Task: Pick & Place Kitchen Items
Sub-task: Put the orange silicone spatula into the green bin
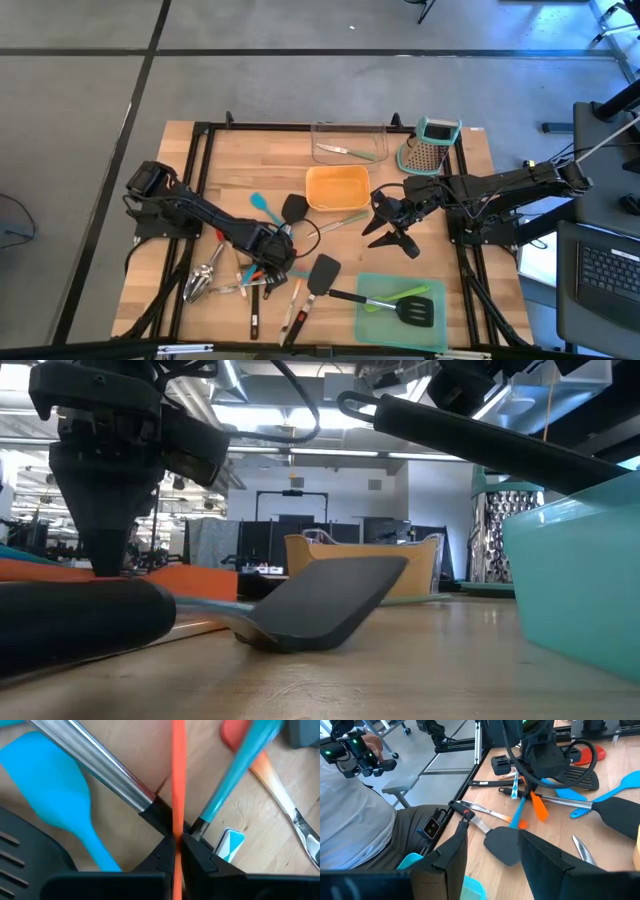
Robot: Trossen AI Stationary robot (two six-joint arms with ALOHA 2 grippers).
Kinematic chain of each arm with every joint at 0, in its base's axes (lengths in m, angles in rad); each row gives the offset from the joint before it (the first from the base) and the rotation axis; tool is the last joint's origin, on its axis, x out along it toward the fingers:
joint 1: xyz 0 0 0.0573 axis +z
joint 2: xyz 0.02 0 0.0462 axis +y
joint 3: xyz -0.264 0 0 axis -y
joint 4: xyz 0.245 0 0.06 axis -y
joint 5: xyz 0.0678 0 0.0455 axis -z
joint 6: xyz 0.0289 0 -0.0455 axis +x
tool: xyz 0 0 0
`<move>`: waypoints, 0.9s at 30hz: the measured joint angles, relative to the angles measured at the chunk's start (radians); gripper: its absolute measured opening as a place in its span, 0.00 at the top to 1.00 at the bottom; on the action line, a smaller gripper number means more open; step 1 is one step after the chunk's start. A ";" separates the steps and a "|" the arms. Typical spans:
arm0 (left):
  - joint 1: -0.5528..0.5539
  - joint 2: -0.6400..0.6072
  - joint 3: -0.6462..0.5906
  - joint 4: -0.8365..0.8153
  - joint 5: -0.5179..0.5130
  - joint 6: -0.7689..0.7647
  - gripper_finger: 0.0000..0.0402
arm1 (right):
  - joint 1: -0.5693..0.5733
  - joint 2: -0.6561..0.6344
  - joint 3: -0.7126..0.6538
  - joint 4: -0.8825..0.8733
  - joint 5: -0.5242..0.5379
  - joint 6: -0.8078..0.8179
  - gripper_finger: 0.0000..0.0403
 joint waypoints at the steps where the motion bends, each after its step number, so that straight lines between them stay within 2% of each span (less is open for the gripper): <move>1: 0.000 -0.009 -0.001 -0.004 -0.006 0.000 0.98 | 0.000 0.000 0.000 0.000 0.000 0.000 0.56; 9: 0.000 -0.090 -0.002 -0.011 -0.060 0.002 1.00 | 0.000 0.000 0.000 0.000 -0.001 0.000 0.56; 16: 0.000 -0.087 -0.002 -0.013 -0.070 0.010 1.00 | 0.000 0.000 0.000 0.000 -0.001 0.000 0.56; 19: -0.001 -0.086 -0.002 -0.002 -0.109 0.022 1.00 | 0.000 0.000 0.000 0.000 -0.001 0.000 0.56; 27: -0.018 -0.086 -0.002 0.140 -0.092 0.132 0.91 | 0.000 0.000 0.000 0.000 -0.002 0.000 0.56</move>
